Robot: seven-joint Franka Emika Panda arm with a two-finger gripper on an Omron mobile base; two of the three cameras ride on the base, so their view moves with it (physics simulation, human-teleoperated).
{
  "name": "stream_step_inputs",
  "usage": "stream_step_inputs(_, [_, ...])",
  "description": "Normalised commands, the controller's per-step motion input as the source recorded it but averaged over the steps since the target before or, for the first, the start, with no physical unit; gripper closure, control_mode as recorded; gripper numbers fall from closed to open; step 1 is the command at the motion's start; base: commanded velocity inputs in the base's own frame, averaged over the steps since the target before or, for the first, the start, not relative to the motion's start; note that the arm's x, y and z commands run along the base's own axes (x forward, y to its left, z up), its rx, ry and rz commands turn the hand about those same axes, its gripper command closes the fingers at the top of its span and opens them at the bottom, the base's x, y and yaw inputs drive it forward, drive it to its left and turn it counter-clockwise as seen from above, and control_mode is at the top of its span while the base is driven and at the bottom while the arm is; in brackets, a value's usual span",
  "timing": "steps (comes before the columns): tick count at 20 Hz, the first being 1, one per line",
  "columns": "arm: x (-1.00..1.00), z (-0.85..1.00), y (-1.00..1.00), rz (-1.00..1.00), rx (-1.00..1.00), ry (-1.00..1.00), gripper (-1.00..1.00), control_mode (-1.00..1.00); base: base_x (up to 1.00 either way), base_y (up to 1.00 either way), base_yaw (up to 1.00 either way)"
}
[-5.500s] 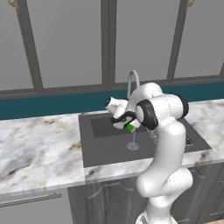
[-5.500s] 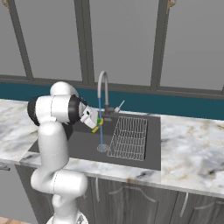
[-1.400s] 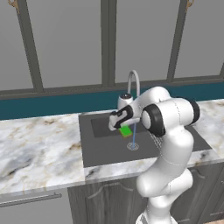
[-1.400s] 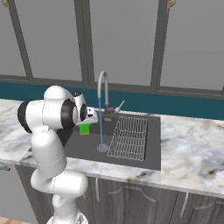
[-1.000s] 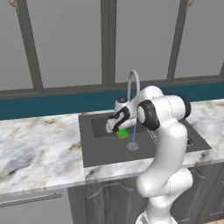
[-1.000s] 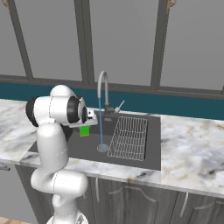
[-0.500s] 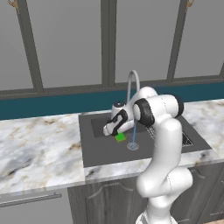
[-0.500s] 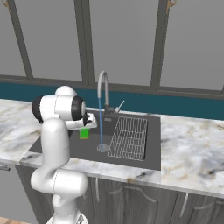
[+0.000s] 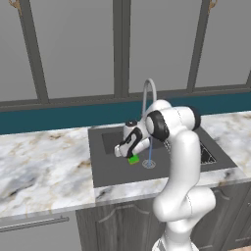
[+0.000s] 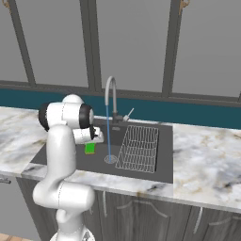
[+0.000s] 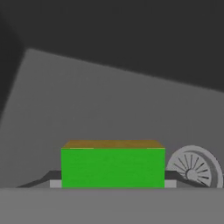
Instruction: Soak the sponge with water for a few seconds and then drop it inside the sink.
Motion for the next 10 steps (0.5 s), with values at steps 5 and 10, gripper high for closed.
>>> stream_step_inputs(5, [0.12,-0.23,0.0,-0.04,0.0,0.0,1.0,-1.0,0.0,0.0,0.0])
stream_step_inputs(10, [0.18,-0.25,0.0,-0.04,0.0,0.0,1.0,-1.0,0.0,0.0,0.0])
